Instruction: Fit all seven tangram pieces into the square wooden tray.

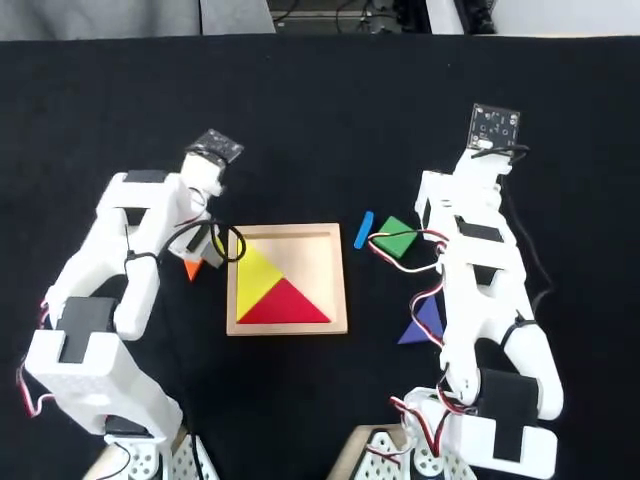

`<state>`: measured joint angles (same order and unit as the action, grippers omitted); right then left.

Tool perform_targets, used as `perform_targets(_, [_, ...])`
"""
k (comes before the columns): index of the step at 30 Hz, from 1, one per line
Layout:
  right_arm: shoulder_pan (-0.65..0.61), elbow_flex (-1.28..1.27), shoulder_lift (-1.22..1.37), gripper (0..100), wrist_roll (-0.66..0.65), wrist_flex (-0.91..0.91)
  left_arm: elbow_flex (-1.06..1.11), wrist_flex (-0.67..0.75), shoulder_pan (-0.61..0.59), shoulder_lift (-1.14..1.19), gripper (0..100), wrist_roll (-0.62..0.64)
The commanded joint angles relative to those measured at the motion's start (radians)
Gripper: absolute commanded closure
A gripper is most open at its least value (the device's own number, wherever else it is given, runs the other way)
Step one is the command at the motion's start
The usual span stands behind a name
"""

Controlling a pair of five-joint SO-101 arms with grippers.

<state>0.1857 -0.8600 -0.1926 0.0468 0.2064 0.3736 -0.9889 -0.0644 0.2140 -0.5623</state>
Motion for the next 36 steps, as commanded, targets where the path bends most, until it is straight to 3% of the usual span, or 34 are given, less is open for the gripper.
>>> perform_targets(1, [-0.018, 0.005, -0.004, 83.2, 0.003, -0.02, -0.007, 0.011, 0.028, -0.009, 75, -0.02])
perform_targets(12, [-0.018, 0.004, -0.004, 83.2, 0.003, -0.02, -0.005, -0.031, 0.028, -0.008, 75, -0.025])
perform_targets(16, [-0.018, 0.004, -0.004, 83.2, 0.003, -0.02, 0.001, -0.037, 0.028, -0.008, 75, -0.098])
perform_targets(22, [-0.018, 0.004, -0.004, 83.2, 0.003, -0.02, 0.002, -0.032, 0.03, -0.008, 85, -0.114])
perform_targets(30, [-0.018, 0.004, -0.004, 83.2, 0.003, -0.02, 0.002, -0.044, 0.038, -0.008, 87, -0.109])
perform_targets(33, [-0.017, 0.004, -0.004, 83.2, 0.003, -0.02, -0.042, -0.164, 0.061, -0.035, 87, -0.086])
perform_targets(36, [-0.017, 0.004, -0.004, 83.2, 0.003, -0.02, -0.154, -0.336, 0.097, -0.107, 87, 0.048])
